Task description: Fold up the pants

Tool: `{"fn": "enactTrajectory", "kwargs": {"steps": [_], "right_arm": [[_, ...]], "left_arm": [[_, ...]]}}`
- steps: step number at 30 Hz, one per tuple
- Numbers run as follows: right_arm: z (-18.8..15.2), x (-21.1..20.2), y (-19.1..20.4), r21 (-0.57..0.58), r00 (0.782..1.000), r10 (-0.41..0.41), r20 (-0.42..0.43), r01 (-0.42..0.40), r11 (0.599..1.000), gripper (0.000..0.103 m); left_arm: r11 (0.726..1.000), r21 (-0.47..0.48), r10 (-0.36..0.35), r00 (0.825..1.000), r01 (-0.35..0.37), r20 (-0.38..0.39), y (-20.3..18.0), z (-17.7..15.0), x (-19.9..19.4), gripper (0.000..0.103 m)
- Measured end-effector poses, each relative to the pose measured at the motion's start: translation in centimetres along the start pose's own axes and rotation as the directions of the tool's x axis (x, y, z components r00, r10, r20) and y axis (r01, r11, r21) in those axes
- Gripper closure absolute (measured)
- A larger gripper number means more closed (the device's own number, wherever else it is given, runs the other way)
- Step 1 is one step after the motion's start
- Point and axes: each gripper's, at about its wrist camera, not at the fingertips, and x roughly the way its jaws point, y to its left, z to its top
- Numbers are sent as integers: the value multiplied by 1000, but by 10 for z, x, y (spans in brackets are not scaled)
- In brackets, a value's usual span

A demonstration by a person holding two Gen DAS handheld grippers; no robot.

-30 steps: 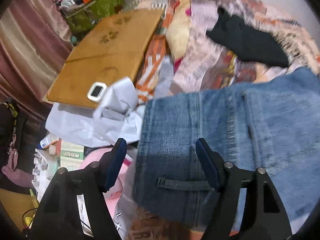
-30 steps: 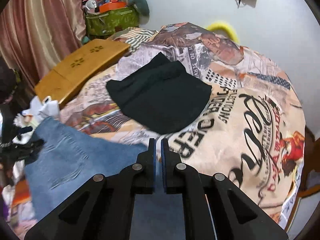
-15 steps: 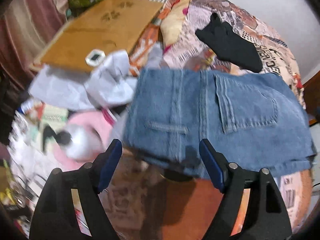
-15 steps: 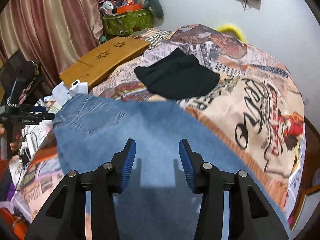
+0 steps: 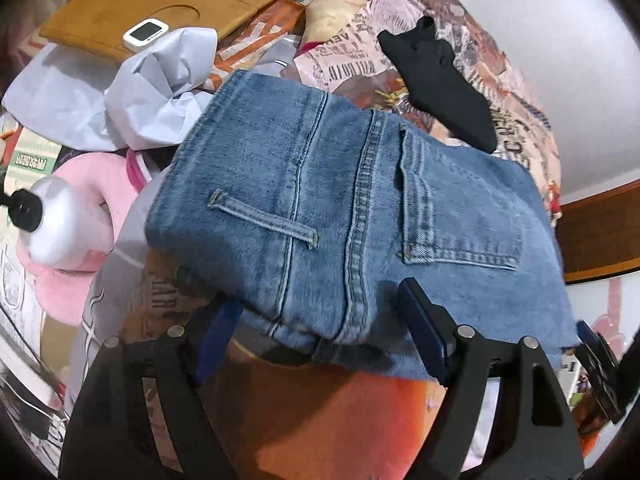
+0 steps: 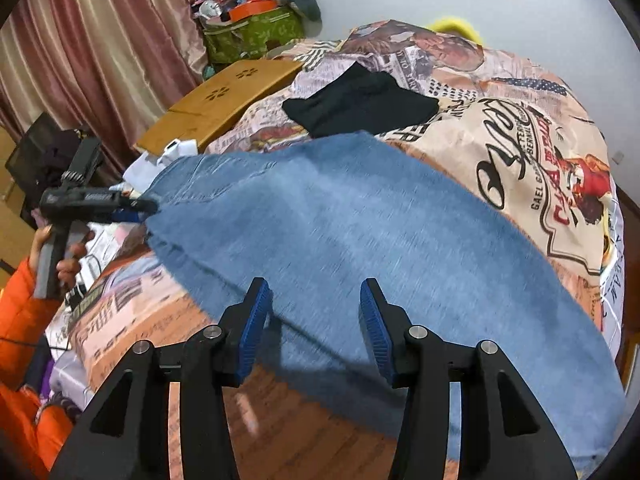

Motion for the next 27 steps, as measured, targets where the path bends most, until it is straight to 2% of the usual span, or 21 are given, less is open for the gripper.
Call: {"fn": "enactTrajectory", "kwargs": {"steps": [2,6,7,9,11,13,16,18,20,22,26,27], "right_arm": [[-3,4,5,-18,1000,3,-10,-4,1000,57],[-4,17,17,-88,998,-49,-25,47,995,57],[-3,19,18,-98,998,-53,-15,52,994,57],[0,22,20,-109,999,-50,1,50,993,57],[3,25,22,-114,999,-48,5,48,992,58],[6,25,26,-126,998,-49,24,52,991,70],[7,21,31,-144,998,-50,47,56,988,82],[7,19,29,-131,998,-31,49,37,991,87],[6,17,26,-116,999,0,38,5,993,88],[4,16,25,-98,999,23,29,-20,995,88],[-1,23,28,-81,999,35,2,-35,996,87],[-3,25,29,-74,999,41,-6,-41,996,84]], "left_arm": [[1000,1,26,1000,-26,-4,-1,3,6,44],[999,-6,51,998,-51,39,-2,4,0,58],[998,4,60,997,-61,53,-3,3,-3,63],[994,25,101,992,-103,81,-7,2,-9,79],[991,43,125,987,-129,102,-11,3,-15,82],[988,51,136,982,-143,128,-15,5,-22,83],[983,74,151,973,-166,176,-22,7,-35,85],[978,93,164,962,-188,216,-28,8,-46,87],[973,113,171,955,-203,243,-30,8,-56,87],[971,118,174,956,-206,236,-29,8,-57,87],[962,124,220,958,-244,183,-20,0,-38,87],[961,121,228,960,-249,162,-17,-3,-30,87]]}}
